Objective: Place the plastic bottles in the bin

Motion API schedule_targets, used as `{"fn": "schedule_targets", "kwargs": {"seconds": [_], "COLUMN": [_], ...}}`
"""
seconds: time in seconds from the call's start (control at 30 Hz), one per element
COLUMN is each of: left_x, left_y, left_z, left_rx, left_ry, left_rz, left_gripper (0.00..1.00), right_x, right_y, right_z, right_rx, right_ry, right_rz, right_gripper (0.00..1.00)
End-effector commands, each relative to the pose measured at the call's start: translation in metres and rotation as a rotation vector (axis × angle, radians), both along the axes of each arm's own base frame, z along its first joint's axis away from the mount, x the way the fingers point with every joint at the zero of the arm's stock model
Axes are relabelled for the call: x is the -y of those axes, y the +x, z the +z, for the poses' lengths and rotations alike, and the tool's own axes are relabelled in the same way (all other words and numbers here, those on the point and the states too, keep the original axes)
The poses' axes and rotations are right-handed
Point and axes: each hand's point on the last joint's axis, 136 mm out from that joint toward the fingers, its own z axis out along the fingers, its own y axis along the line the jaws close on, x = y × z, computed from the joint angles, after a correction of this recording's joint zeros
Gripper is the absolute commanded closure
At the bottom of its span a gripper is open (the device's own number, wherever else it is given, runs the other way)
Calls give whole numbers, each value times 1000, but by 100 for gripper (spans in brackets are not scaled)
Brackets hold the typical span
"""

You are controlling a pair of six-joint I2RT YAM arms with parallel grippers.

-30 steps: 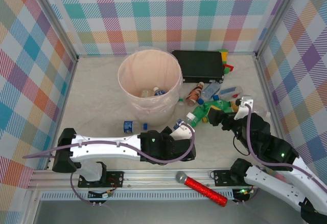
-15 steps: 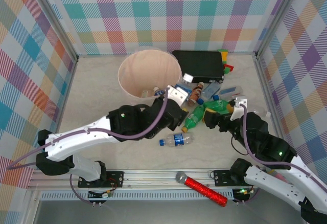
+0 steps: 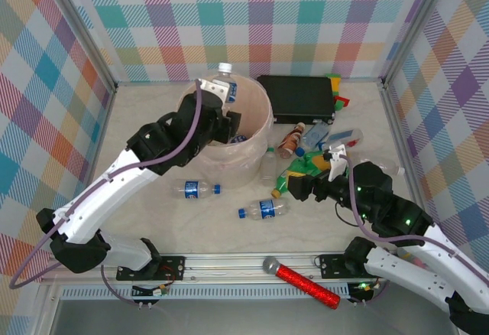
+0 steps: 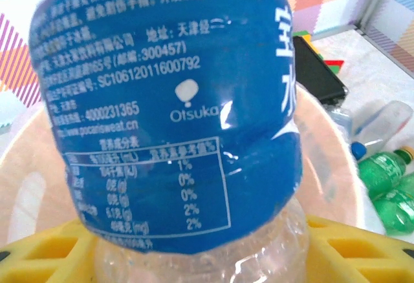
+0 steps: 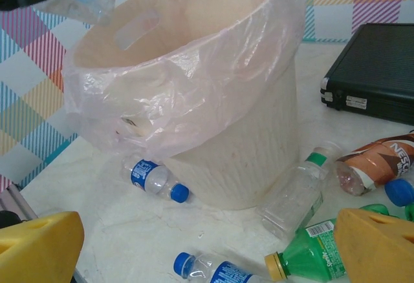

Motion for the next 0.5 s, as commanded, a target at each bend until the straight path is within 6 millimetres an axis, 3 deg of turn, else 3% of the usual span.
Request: {"fn": "schedule_targets", "kwargs": {"seconds": [0.0,0.1,0.17,0.47], "left_x": [-6,-14,-15,-24], "left_y": [9,16,17,3], "left_z": [6,0,-4,-3], "left_rx": [-14,-32,-48,-58], "left_ry": [-59,-67,-80,-143], "left_rz": [19,63,68,73], "left_gripper": [40,38,27,4], "right_x": [-4,-3,-2,-6], "right_y": [-1,-2,-2,-4], "right_z": [12,12,12,12], "right_rx": [32,31,31,32], "right_ry": [30,32,31,35], "right_rz": [23,22,23,46], "right_gripper": [1,1,1,1]}}
